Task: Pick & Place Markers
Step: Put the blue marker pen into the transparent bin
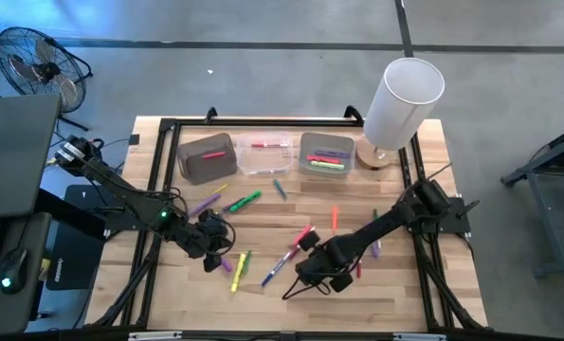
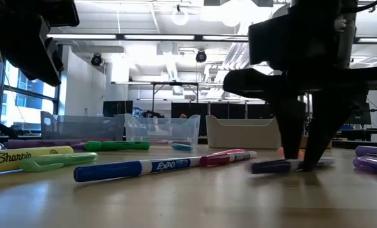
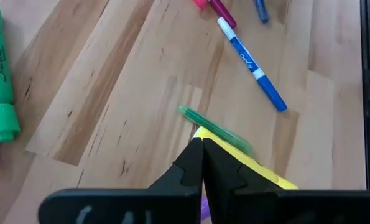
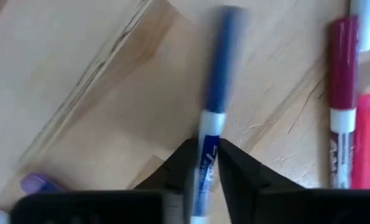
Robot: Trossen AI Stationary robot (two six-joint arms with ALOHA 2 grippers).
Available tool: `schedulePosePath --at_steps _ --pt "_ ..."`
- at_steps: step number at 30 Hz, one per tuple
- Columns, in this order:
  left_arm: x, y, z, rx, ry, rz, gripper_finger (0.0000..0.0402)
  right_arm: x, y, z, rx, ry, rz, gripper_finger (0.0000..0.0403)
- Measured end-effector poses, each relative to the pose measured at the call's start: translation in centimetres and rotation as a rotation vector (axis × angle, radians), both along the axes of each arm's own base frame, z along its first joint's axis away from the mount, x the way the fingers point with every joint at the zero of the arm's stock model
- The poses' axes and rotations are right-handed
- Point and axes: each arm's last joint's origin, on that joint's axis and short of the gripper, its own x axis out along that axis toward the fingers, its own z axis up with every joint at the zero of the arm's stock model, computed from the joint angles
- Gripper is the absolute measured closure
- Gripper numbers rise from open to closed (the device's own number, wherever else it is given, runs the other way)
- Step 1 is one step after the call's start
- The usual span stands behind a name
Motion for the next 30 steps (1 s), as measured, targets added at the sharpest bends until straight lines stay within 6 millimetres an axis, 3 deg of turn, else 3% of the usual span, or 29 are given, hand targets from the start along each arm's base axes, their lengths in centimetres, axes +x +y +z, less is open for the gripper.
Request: schedulePosePath --at_steps 3,11,17,22,26,30 --pt "0.0 0.0 0.0 0.000 0.001 0.000 0.0401 0.3 -0.5 0.0 0.041 -0.002 -0.115 0.0382" --pt "0.0 -0.1 0.0 -0.032 0.019 -0.030 0.0401 0.9 -2.1 1.9 0.097 -0.055 -0.353 0.0386" --pt "0.2 0.1 0.2 0.026 -0.042 0.041 0.0393 1.3 -4.5 8.6 0.137 -0.287 -0.500 0.0386" --pt "0.3 0.3 0.3 0.088 -0.078 0.092 0.0340 1.9 -8.1 14.3 0.136 -0.485 -0.577 0.0386" --pt "0.3 0.5 0.3 0.133 -0.090 0.108 0.0287 3.4 -11.9 16.7 0.095 -0.569 -0.578 0.0386" --pt "0.2 0.7 0.3 0.158 -0.107 0.167 0.0264 5.6 -16.1 18.2 0.055 -0.655 -0.576 0.0386"
